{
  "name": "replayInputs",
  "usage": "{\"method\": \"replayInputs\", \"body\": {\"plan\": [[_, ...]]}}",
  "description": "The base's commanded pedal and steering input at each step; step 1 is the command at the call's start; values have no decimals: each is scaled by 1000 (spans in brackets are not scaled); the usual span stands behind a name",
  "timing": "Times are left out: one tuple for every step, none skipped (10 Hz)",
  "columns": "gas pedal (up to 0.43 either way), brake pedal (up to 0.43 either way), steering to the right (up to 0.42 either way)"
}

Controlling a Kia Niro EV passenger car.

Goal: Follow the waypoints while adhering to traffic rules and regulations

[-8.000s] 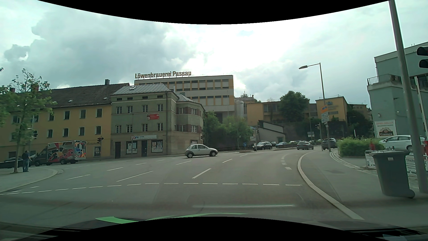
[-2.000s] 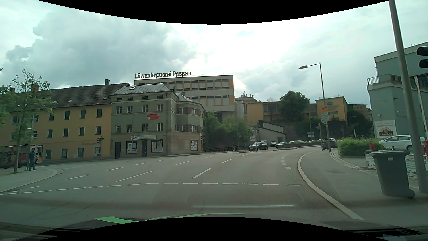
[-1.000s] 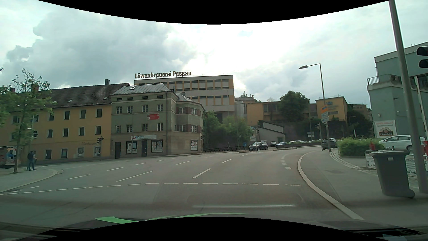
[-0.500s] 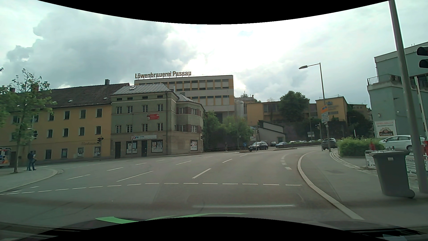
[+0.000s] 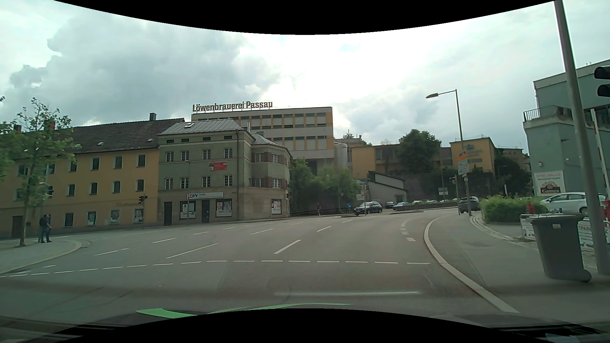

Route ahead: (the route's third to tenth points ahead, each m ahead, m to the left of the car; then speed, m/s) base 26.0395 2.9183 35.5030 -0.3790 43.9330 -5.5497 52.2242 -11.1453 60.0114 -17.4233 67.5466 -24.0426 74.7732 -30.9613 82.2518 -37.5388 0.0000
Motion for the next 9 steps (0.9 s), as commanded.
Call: {"method": "replayInputs", "body": {"plan": [[0,354,31],[0,354,31],[0,354,31],[0,354,31],[0,354,31],[0,354,31],[0,354,31],[0,354,31],[0,354,31]]}}
